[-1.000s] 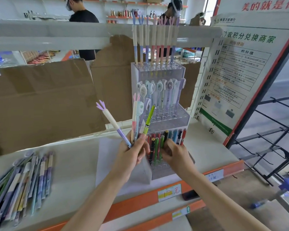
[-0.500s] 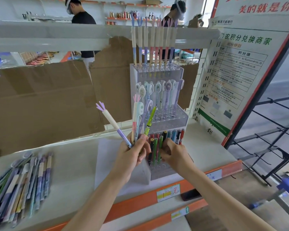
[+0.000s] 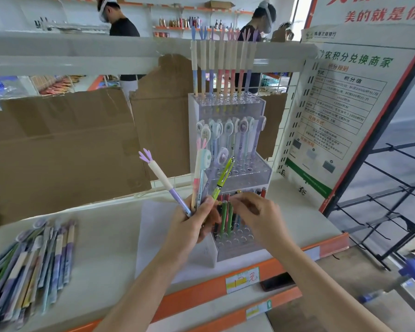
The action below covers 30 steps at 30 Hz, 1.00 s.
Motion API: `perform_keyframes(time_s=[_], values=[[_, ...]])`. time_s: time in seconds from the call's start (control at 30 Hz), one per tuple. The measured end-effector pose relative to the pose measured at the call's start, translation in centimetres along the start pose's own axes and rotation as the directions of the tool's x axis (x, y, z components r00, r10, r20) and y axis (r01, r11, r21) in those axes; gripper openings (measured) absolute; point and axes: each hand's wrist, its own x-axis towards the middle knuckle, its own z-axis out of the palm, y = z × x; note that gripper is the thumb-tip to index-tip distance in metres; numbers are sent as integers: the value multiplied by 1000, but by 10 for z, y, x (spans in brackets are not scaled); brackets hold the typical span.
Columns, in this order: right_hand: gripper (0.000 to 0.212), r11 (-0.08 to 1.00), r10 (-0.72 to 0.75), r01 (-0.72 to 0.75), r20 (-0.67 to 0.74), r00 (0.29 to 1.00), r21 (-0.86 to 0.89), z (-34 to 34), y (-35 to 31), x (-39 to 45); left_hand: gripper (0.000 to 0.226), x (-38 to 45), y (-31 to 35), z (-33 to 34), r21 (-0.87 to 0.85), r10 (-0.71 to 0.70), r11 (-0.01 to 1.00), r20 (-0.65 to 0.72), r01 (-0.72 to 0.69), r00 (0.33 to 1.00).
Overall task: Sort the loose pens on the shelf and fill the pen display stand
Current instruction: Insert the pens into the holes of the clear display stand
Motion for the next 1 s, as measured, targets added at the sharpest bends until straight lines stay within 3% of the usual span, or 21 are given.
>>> perform_keyframes(time_s=[0.17, 0.3, 0.4, 0.47, 0.6, 0.8, 1.0], values=[[9, 985, -97, 91, 37, 995, 144, -3, -25, 1, 19, -1, -2, 9, 62, 6, 998, 9, -6, 1000], [16, 966, -10, 31, -84, 996, 256, -14, -27, 1, 21, 2, -4, 2, 73, -8, 997, -145, 19, 989], [21, 1000, -13, 13, -132, 991, -3, -21, -16, 5, 30, 4, -5, -6, 74, -27, 996, -192, 42, 981], [22, 982, 9, -23, -74, 997, -187, -18, -4, 6, 29, 4, -4, -6, 77, -24, 996, -171, 38, 985], [21, 975, 121, -114, 26, 992, -192, -6, 17, 6, 37, 2, -3, -2, 77, -3, 997, -120, 12, 993], [26, 931, 133, -102, 68, 989, -349, 8, 37, 4, 54, 0, -3, -1, 39, 21, 999, -86, -17, 996], [24, 924, 92, -76, 26, 995, -375, 12, 39, 2, 32, 0, -4, -1, 45, 33, 999, -94, -29, 995]])
